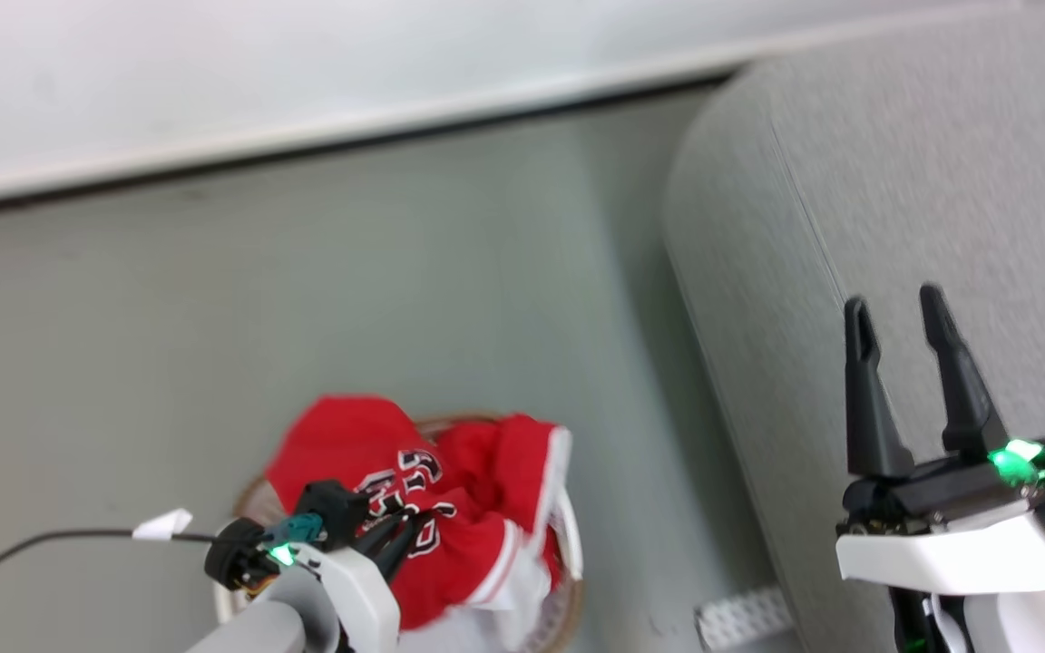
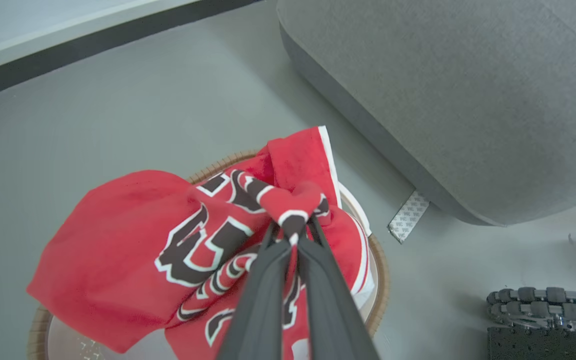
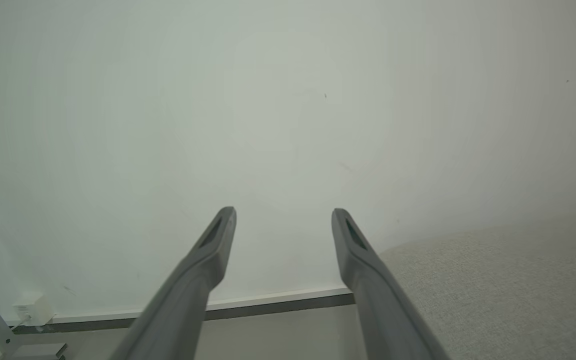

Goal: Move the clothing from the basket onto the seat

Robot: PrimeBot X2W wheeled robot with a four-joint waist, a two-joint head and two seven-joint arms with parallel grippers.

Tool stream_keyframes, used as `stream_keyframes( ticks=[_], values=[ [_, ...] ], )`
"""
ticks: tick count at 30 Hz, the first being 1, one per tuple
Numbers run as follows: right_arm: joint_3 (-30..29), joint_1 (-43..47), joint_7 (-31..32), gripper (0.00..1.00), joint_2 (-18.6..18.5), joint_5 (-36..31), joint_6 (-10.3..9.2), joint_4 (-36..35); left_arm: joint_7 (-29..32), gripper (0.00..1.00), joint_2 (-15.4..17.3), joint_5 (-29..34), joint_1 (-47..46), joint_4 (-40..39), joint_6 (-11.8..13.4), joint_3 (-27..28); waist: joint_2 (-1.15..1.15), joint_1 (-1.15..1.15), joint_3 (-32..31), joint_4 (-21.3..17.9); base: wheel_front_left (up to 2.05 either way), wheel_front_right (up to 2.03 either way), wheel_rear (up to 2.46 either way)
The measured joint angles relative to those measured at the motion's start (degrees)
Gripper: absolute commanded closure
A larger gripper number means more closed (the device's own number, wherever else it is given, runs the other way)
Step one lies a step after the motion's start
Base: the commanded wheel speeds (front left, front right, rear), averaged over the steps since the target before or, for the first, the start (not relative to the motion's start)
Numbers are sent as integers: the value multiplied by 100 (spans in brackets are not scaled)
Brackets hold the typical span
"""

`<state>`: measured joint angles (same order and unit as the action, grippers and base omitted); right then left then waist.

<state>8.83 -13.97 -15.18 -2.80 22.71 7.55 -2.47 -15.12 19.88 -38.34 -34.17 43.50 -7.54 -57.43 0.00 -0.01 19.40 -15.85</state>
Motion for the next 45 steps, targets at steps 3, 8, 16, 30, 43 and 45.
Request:
stream_keyframes(
  ticks=[3,8,16,30,43,45],
  values=[
    [3,120,0,0,-1,-24,0,108,0,100,-27,55,198,-318,0,285,0,0,-329,192,0,0,0],
    [-10,298,1,0,0,-82,0,246,0,100,-89,109,483,-913,0,678,0,-1,-820,513,0,0,0],
    [63,526,1,0,-1,-88,0,369,-1,100,-33,361,626,-1987,53,1400,0,-1,-1428,969,0,0,0],
    [737,739,0,0,-2,-103,0,539,3,100,26,276,491,-3159,376,2169,0,0,-1862,1313,0,0,0],
    [1560,657,1,0,-2,-445,0,1009,47,100,69,183,525,-3433,517,2212,1,0,-1862,1307,0,0,0],
    [1813,559,1,0,-1,-593,0,1200,49,100,52,174,524,-3428,524,2198,0,1,-1862,1314,0,0,0]
  ],
)
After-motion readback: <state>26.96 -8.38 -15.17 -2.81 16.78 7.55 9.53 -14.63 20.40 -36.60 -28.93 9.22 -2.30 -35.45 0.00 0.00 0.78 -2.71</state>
